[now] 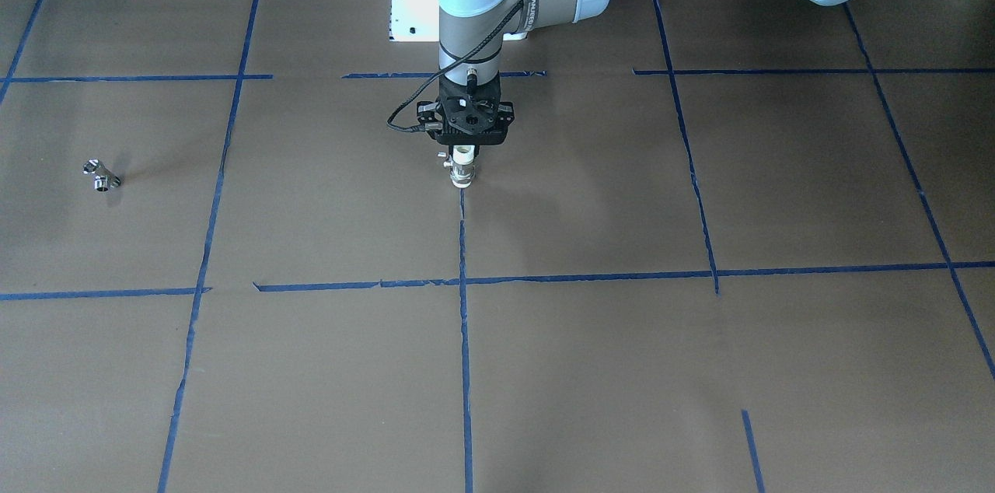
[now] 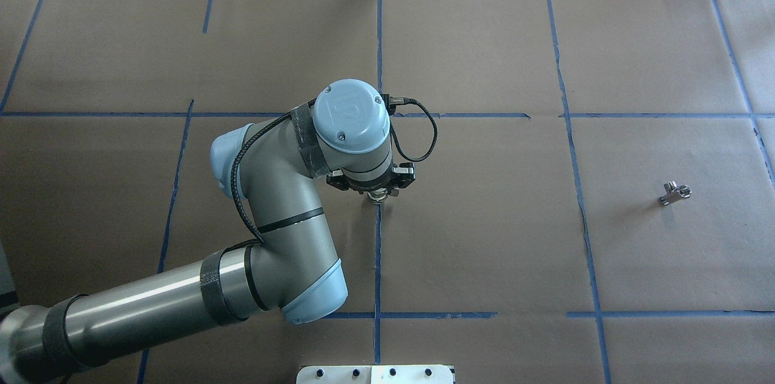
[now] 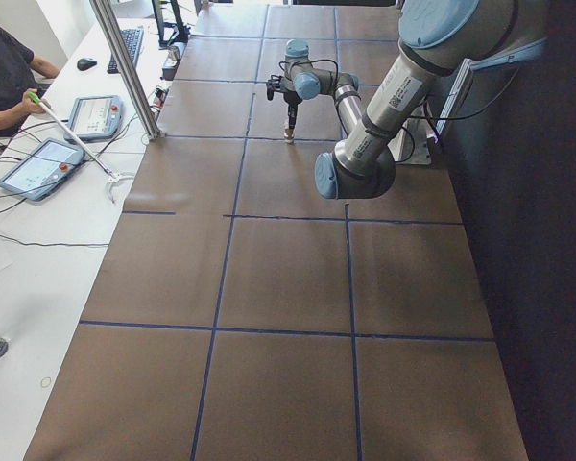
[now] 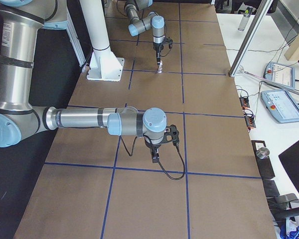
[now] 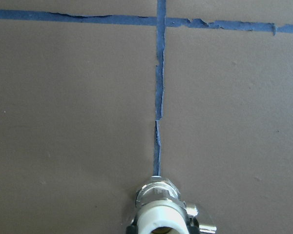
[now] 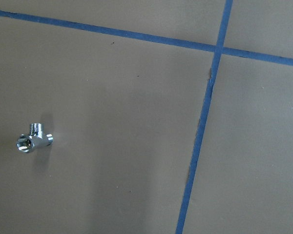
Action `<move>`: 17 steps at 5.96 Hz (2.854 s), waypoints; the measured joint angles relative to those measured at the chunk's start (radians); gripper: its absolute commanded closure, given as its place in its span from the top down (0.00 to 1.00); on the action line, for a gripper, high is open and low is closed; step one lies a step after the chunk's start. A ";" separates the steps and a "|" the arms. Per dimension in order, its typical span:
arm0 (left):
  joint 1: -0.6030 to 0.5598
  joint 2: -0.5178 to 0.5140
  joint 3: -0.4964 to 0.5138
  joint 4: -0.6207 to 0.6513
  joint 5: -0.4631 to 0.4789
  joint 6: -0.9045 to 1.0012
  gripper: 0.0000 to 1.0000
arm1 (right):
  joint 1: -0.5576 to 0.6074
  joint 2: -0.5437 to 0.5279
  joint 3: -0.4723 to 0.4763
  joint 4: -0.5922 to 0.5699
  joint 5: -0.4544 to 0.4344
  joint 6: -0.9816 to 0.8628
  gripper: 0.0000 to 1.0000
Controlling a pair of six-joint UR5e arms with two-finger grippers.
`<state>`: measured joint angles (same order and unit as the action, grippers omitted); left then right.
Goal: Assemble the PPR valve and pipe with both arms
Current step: 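Carry the white pipe fitting with the left gripper to the table center, then release the pipe fitting upright while the right gripper grasps the chrome tee valve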
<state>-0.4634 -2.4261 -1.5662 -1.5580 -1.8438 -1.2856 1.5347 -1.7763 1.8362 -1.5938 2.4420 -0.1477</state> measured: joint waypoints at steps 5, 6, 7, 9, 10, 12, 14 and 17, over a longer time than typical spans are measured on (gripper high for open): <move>-0.008 0.019 -0.097 0.001 -0.003 -0.008 0.90 | -0.055 0.004 0.004 0.046 0.010 0.083 1.00; -0.013 0.054 -0.150 0.001 -0.003 -0.010 0.90 | -0.103 0.004 0.005 0.135 0.014 0.218 1.00; -0.017 0.093 -0.201 0.001 -0.003 -0.010 0.90 | -0.181 0.009 0.004 0.254 0.005 0.393 1.00; -0.036 0.149 -0.273 0.001 -0.005 -0.011 0.90 | -0.343 0.050 0.003 0.381 -0.046 0.670 1.00; -0.042 0.183 -0.304 0.000 -0.007 -0.011 0.90 | -0.409 0.063 0.001 0.394 -0.084 0.728 0.99; -0.047 0.219 -0.331 -0.002 -0.008 -0.011 0.90 | -0.509 0.104 -0.029 0.398 -0.143 0.760 0.98; -0.046 0.224 -0.333 -0.004 -0.008 -0.011 0.90 | -0.539 0.133 -0.087 0.399 -0.155 0.755 0.96; -0.046 0.226 -0.333 -0.006 -0.008 -0.011 0.90 | -0.560 0.135 -0.121 0.397 -0.156 0.761 0.80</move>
<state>-0.5093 -2.2002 -1.8990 -1.5642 -1.8515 -1.2962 0.9745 -1.6413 1.7151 -1.1964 2.2861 0.6134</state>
